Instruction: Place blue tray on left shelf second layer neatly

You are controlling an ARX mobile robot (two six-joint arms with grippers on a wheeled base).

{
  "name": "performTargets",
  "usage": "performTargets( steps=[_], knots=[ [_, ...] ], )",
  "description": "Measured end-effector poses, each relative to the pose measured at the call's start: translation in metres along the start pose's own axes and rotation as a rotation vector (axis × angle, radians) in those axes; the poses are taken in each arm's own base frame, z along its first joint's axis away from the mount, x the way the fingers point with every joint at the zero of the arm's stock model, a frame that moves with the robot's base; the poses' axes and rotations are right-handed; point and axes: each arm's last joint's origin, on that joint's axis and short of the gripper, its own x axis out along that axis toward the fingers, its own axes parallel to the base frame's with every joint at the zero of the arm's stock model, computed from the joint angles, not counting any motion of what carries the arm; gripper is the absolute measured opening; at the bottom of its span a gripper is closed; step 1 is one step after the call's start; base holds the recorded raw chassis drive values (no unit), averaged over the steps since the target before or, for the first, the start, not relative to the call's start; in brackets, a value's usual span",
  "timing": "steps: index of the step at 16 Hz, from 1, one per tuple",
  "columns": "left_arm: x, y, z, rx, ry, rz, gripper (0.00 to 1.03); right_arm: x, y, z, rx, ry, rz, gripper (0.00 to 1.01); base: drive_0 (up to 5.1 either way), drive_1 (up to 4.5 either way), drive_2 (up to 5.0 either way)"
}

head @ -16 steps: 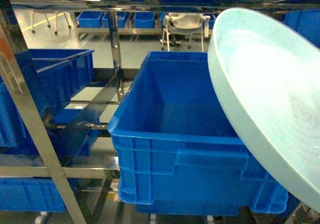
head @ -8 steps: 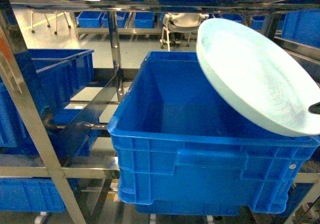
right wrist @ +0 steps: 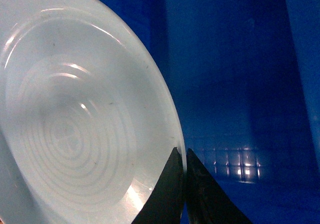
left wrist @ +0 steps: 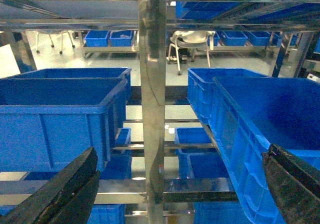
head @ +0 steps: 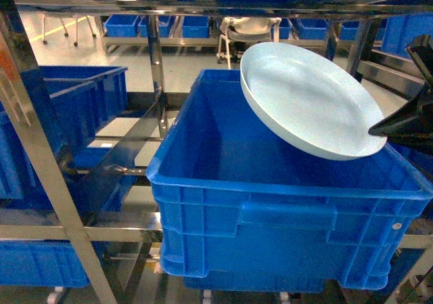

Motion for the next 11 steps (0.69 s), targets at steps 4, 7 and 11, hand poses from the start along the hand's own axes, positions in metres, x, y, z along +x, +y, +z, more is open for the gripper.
performTargets(
  steps=[4, 7, 11],
  knots=[
    [0.0, 0.0, 0.0, 0.0, 0.0, 0.0, 0.98, 0.027, 0.003, 0.023, 0.027, 0.032, -0.053, 0.02, 0.0, 0.0, 0.0],
    [0.0, 0.0, 0.0, 0.0, 0.0, 0.0, 0.98, 0.037, 0.0, 0.029, 0.042, 0.049, -0.086, 0.02, 0.0, 0.0, 0.0],
    [0.0, 0.0, 0.0, 0.0, 0.0, 0.0, 0.98, 0.033, 0.012, 0.027, -0.017, 0.016, -0.013, 0.32, 0.0, 0.0, 0.0]
  ],
)
